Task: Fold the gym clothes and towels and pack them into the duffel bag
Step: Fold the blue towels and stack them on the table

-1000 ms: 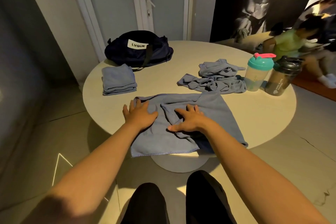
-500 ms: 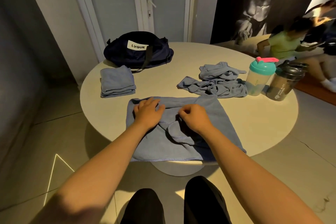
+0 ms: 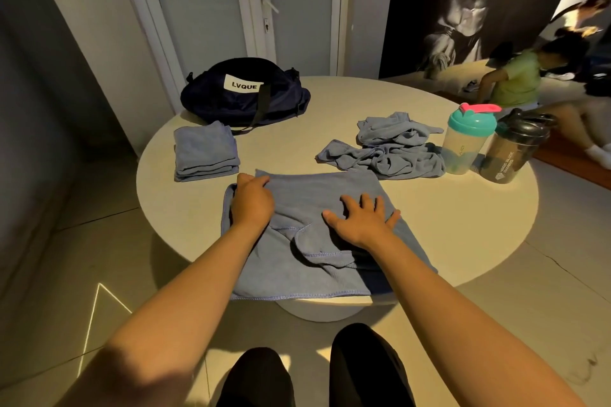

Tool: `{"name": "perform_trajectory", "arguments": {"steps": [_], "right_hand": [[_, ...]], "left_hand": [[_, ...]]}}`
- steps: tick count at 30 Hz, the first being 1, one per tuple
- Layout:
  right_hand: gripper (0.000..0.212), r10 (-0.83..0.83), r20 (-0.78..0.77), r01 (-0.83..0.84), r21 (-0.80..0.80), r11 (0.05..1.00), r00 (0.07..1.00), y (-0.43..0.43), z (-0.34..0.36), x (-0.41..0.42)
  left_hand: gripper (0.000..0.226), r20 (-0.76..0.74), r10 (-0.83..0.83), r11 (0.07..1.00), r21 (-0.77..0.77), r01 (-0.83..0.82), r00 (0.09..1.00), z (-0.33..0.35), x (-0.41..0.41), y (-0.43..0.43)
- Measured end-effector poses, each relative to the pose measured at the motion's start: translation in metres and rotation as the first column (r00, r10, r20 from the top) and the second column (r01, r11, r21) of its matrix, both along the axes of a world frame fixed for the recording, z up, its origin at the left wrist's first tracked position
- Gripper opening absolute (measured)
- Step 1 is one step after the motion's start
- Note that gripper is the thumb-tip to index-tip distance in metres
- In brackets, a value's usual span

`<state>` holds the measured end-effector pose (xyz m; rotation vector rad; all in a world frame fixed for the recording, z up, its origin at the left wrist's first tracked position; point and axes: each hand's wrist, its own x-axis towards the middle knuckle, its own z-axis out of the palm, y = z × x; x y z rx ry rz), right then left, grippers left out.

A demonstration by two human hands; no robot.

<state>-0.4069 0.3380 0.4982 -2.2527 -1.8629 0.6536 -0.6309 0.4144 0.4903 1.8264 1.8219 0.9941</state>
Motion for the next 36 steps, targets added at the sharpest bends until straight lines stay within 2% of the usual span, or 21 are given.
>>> {"name": "perform_trajectory", "arguments": {"steps": [2,4,7,9,12,15,17,19,21,24,26,28,31,32,34,36], "right_hand": [[0.085,-0.037,0.043,0.037,0.005,0.999,0.998,0.001,0.001,-0.003],[0.081,-0.016,0.071,0.011,0.074,0.997,0.997,0.002,0.0,-0.007],[0.063,0.181,0.057,-0.189,0.213,0.959,0.982,0.004,-0.002,-0.015],[0.06,0.258,0.063,-0.266,0.184,0.946,0.964,0.003,-0.005,-0.019],[0.065,0.228,0.089,-0.236,0.096,0.967,0.97,0.004,-0.007,-0.017],[0.065,0.138,0.105,-0.144,0.05,0.988,0.985,0.01,-0.003,0.001],[0.057,0.028,0.131,-0.043,0.108,0.993,0.991,0.012,-0.003,0.015],[0.048,-0.044,0.15,0.005,0.249,0.968,0.988,0.008,-0.004,0.017],[0.045,-0.02,0.155,-0.037,0.358,0.933,0.988,0.001,-0.002,0.003],[0.049,0.037,0.201,-0.106,0.346,0.932,0.979,-0.01,0.001,-0.025],[0.048,0.027,0.211,-0.095,0.317,0.944,0.977,-0.016,0.001,-0.036],[0.041,0.062,0.189,-0.125,0.342,0.931,0.98,-0.02,0.002,-0.041],[0.028,0.185,0.123,-0.218,0.387,0.896,0.975,-0.022,0.002,-0.044],[0.028,0.219,0.045,-0.219,0.392,0.894,0.975,-0.023,0.004,-0.045],[0.028,0.275,-0.18,-0.188,0.39,0.901,0.944,-0.026,0.012,-0.044],[0.029,0.303,-0.328,-0.161,0.395,0.905,0.895,-0.032,0.019,-0.041]], "left_hand": [[0.038,-0.164,0.012,0.995,-0.095,-0.028,0.986,-0.006,-0.008,0.004],[0.033,-0.265,-0.003,0.992,-0.12,-0.03,0.964,-0.009,-0.011,0.003],[0.036,-0.265,-0.055,0.99,-0.142,0.018,0.963,-0.015,-0.014,0.007],[0.046,-0.286,-0.093,0.982,-0.187,0.04,0.954,-0.017,-0.016,0.011],[0.06,-0.341,-0.164,0.969,-0.23,0.087,0.926,-0.016,-0.011,0.011],[0.07,-0.206,-0.254,0.952,-0.226,0.206,0.945,-0.009,0.001,0.004],[0.067,-0.177,-0.287,0.953,-0.148,0.263,0.941,-0.006,0.009,-0.005],[0.058,-0.233,-0.293,0.956,-0.095,0.278,0.927,-0.007,0.015,-0.017],[0.054,-0.327,-0.299,0.954,-0.109,0.278,0.897,-0.012,0.017,-0.026],[0.058,-0.49,-0.301,0.954,-0.158,0.256,0.818,-0.018,0.015,-0.033],[0.056,-0.522,-0.268,0.963,-0.158,0.217,0.81,-0.02,0.013,-0.036],[0.05,-0.494,-0.219,0.975,-0.086,0.203,0.841,-0.02,0.011,-0.044],[0.035,-0.307,-0.172,0.958,0.168,0.231,0.936,-0.017,0.012,-0.064],[0.033,-0.224,-0.187,0.956,0.185,0.23,0.956,-0.013,0.013,-0.072],[0.036,-0.091,-0.248,0.963,0.083,0.255,0.965,-0.007,0.015,-0.086],[0.043,-0.129,-0.305,0.951,0.015,0.31,0.943,-0.006,0.014,-0.096]]}}
